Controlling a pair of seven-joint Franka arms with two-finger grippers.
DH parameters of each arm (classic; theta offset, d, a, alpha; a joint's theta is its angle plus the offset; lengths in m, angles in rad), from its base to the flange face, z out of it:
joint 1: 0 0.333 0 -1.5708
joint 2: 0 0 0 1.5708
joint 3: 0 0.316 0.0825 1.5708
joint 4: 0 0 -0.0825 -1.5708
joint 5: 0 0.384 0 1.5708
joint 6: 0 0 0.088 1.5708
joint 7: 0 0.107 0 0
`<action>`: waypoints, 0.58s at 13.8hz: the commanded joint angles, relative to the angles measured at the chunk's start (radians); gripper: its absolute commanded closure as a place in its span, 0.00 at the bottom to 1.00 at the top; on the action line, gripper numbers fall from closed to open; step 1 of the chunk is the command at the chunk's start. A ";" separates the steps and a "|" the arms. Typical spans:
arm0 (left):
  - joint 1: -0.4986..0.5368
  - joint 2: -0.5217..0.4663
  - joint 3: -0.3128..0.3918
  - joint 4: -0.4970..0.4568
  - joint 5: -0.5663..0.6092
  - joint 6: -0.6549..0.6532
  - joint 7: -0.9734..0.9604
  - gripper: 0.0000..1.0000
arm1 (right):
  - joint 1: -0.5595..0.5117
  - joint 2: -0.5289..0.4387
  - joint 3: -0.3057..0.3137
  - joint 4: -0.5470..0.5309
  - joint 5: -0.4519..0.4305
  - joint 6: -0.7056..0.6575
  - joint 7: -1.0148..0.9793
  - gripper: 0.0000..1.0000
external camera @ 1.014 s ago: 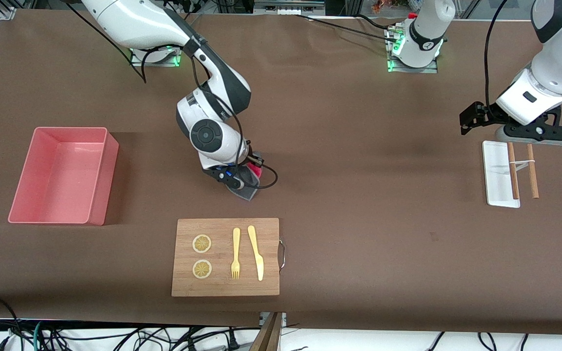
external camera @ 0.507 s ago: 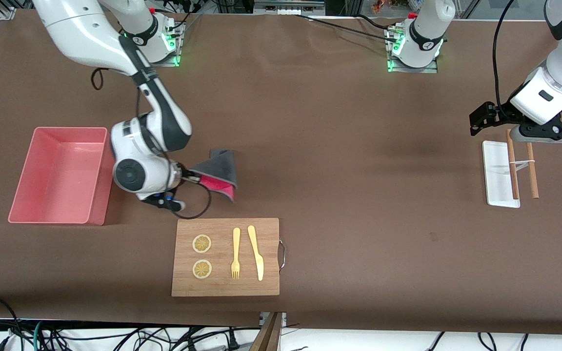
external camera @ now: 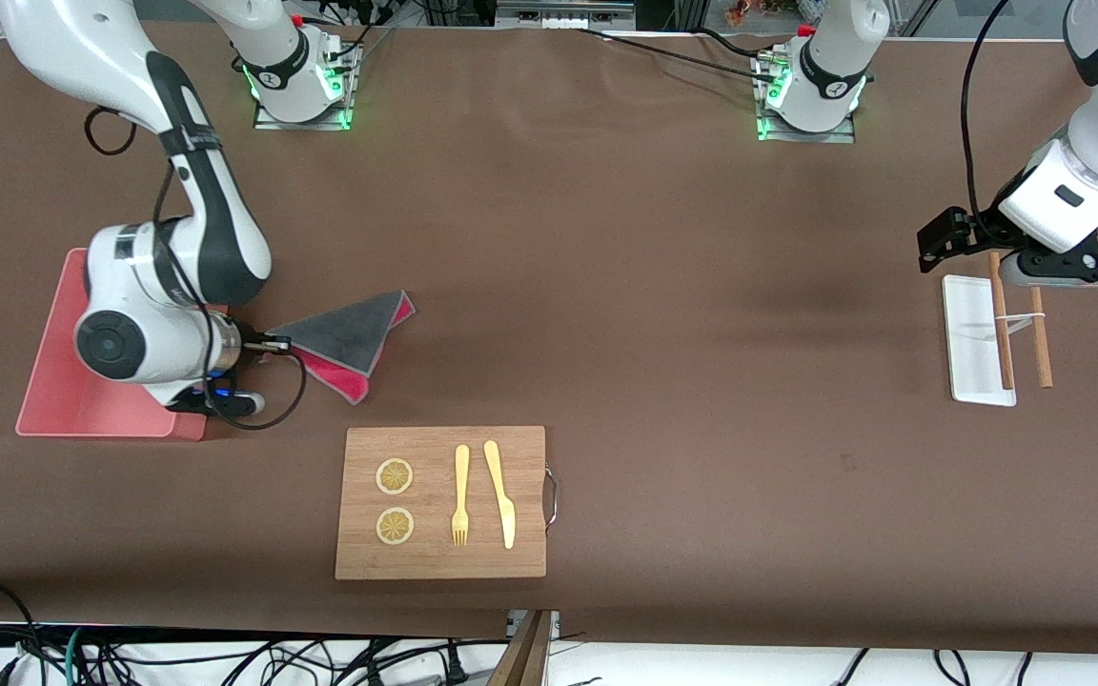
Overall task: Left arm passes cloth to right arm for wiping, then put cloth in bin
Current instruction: 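Carry the cloth over the pink bin with the right gripper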
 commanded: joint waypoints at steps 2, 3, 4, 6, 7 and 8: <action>0.004 0.049 -0.002 0.076 -0.003 -0.024 -0.026 0.00 | -0.040 -0.162 0.008 -0.015 -0.024 -0.120 -0.054 1.00; 0.004 0.049 -0.002 0.076 -0.003 -0.024 -0.031 0.00 | -0.054 -0.191 0.008 -0.008 -0.035 -0.154 -0.088 1.00; 0.004 0.050 -0.002 0.076 -0.003 -0.024 -0.039 0.00 | -0.072 -0.210 0.008 0.018 -0.047 -0.208 -0.114 1.00; 0.005 0.050 -0.002 0.078 -0.004 -0.024 -0.042 0.00 | -0.097 -0.236 0.007 0.090 -0.064 -0.341 -0.163 1.00; 0.005 0.050 -0.001 0.078 -0.004 -0.023 -0.042 0.00 | -0.107 -0.248 -0.001 0.121 -0.076 -0.399 -0.183 1.00; 0.005 0.050 -0.001 0.080 -0.004 -0.021 -0.048 0.00 | -0.121 -0.268 -0.001 0.139 -0.093 -0.442 -0.206 1.00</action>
